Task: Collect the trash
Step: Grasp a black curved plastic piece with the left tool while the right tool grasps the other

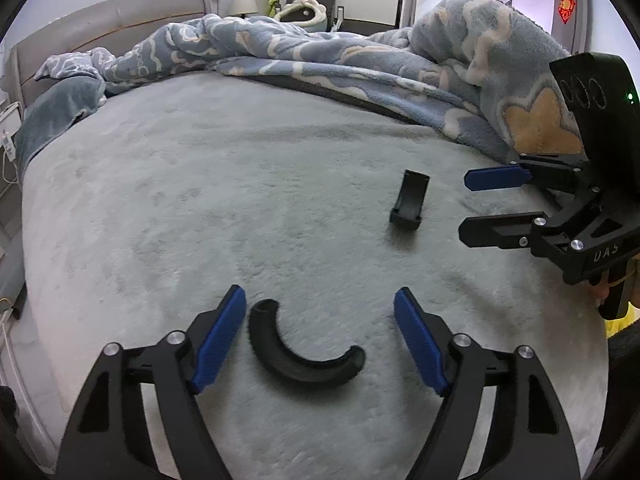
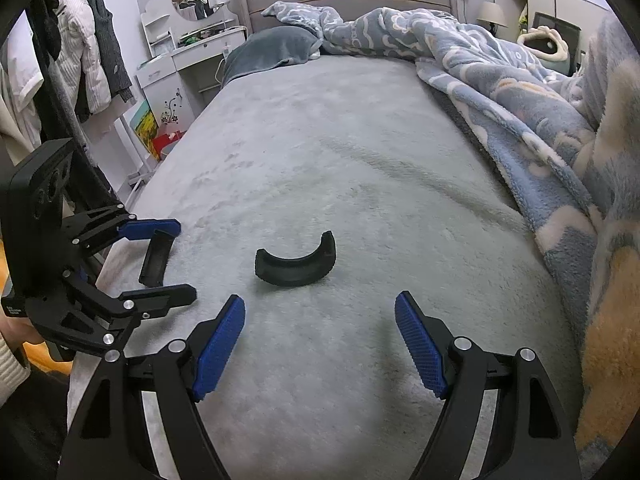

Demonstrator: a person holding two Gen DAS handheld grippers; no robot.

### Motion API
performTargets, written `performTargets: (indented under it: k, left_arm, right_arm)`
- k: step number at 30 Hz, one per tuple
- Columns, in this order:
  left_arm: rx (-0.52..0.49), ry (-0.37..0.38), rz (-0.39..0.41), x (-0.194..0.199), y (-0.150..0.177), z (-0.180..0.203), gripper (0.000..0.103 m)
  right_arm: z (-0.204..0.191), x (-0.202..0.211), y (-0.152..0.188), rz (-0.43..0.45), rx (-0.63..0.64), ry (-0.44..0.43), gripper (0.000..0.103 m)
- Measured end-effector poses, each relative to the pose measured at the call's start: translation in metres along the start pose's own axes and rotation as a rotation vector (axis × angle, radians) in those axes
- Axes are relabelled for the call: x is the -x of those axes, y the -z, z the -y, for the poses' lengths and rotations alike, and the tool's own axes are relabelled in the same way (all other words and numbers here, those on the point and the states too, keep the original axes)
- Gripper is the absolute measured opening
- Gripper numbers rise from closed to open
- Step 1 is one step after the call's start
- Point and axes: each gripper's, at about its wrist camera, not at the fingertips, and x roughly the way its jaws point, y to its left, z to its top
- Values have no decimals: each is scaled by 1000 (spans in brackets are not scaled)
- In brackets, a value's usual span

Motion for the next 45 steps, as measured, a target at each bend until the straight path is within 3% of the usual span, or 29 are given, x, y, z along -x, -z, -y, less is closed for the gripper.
performTargets:
  k: [12, 18, 26, 37, 39, 45]
  left_arm:
    - [17, 3, -23, -6, 1, -2, 73]
    - [62, -7, -10, -1, 1, -11, 48]
    - [163, -4, 14, 9, 0, -24, 45]
    - [191, -24, 57, 33, 0, -37, 45]
    - [203, -32, 64, 39, 0, -42, 46]
    - [254, -51, 80, 54, 2, -60, 46]
  right_arm:
    - [5, 0, 1, -4, -9, 1, 78]
    - [8, -1, -2, 6, -51, -15, 78]
    - [-5, -7, -8, 8, -32, -17, 78]
    - [-18, -21, -13, -17, 5, 17, 78]
    - [-20, -24, -15, -24, 6, 22, 71]
    - [-23, -32, -18, -36, -7, 33, 68]
